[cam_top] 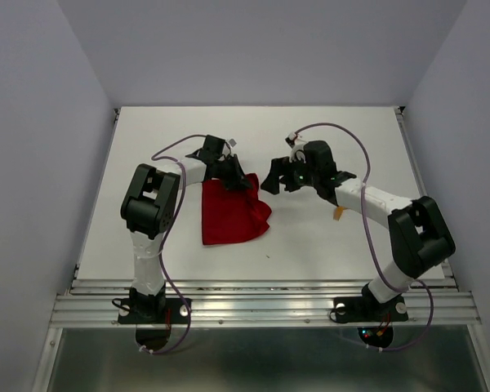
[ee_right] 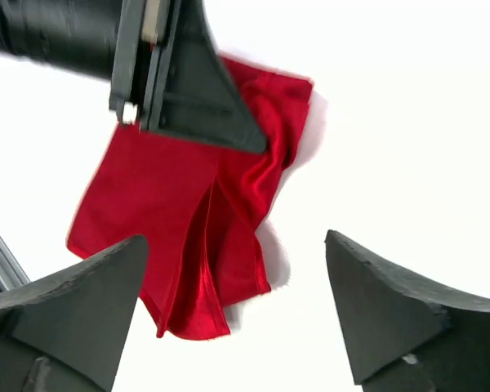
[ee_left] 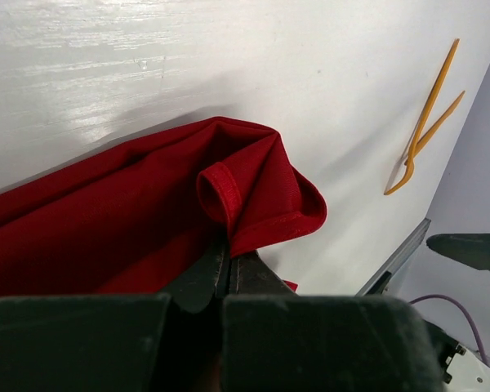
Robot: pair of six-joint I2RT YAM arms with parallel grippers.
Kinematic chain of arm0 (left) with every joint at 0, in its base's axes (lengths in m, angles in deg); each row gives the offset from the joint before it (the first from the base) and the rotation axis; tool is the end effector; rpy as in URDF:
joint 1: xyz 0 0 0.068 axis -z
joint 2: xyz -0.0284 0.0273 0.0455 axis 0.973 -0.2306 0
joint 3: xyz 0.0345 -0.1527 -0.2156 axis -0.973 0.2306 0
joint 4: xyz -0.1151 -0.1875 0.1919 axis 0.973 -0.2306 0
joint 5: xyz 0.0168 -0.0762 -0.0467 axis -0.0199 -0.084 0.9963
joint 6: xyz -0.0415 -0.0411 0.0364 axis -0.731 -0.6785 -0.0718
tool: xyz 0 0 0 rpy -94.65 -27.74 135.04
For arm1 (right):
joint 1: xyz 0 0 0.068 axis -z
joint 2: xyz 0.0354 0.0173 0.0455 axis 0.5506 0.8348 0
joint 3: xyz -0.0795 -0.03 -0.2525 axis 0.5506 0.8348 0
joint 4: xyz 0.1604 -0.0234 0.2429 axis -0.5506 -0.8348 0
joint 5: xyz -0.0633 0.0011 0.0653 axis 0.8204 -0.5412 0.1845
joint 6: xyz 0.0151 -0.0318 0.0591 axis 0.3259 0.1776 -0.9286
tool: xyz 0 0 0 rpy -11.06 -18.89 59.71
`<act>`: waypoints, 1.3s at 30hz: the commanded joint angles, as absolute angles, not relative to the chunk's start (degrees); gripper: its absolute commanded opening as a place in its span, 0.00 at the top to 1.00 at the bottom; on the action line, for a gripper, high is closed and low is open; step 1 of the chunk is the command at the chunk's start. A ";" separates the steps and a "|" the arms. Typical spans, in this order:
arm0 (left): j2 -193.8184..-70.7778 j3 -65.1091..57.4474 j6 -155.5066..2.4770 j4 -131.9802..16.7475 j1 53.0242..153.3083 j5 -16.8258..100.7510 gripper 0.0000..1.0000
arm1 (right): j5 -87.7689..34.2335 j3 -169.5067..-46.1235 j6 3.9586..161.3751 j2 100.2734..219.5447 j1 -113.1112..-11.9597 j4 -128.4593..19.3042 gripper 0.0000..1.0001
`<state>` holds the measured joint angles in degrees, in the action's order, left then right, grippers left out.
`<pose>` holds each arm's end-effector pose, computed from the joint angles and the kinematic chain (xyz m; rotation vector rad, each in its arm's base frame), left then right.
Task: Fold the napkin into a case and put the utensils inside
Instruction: Fold the lower triangle-folded napkin at the center of the board.
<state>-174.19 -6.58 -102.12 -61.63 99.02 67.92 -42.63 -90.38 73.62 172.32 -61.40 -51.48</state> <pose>0.4221 -0.2074 0.1157 -0.0010 2.4990 -1.1810 0.3445 0.2082 0.1914 -0.4824 2.1685 0.8754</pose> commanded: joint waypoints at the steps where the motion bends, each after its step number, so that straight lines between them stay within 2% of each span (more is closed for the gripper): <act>1: -173.87 -5.58 -102.73 -58.50 98.55 70.61 1.00 | -41.19 -86.33 64.62 169.01 -60.04 -45.73 0.11; 2: -173.96 -5.49 -102.73 -58.32 98.55 70.70 1.00 | -41.27 -85.45 63.56 168.66 -60.04 -44.94 0.18; 4: -174.14 -5.49 -102.82 -58.05 98.46 71.32 1.00 | -41.71 -83.35 61.10 168.48 -60.04 -43.62 0.21; 11: -174.40 -5.58 -102.55 -57.96 98.02 71.76 1.00 | -44.35 -78.86 58.46 173.03 -60.04 -38.34 0.25; 12: -174.49 -5.58 -102.55 -57.96 98.02 71.85 1.00 | -44.61 -78.59 58.54 173.74 -60.04 -37.90 0.34; 13: -174.58 -5.58 -102.55 -57.96 98.02 72.02 1.00 | -45.14 -78.41 58.72 174.36 -60.04 -37.29 0.37; 21: -175.19 -5.75 -102.38 -57.96 98.02 72.29 1.00 | -52.25 -78.68 59.60 180.95 -60.04 -31.31 0.40; 24: -175.28 -5.67 -102.46 -57.96 98.02 72.29 1.00 | -54.54 -78.06 58.90 181.66 -60.04 -28.85 0.51; 29: -175.54 -5.75 -102.64 -57.96 98.02 72.11 1.00 | -59.90 -77.53 59.07 181.40 -60.04 -26.91 0.58; 33: -175.54 -5.84 -102.73 -57.96 98.02 71.93 1.00 | -60.61 -77.36 60.13 180.43 -60.04 -28.40 0.69; 39: -175.54 -5.75 -102.90 -57.96 97.94 71.58 1.00 | -63.59 -78.06 62.49 179.02 -60.04 -32.18 0.67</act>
<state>-176.07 -6.03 -102.93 -59.05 98.29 70.80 -59.90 -78.09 60.03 181.54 -59.74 -31.57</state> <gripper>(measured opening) 0.037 0.318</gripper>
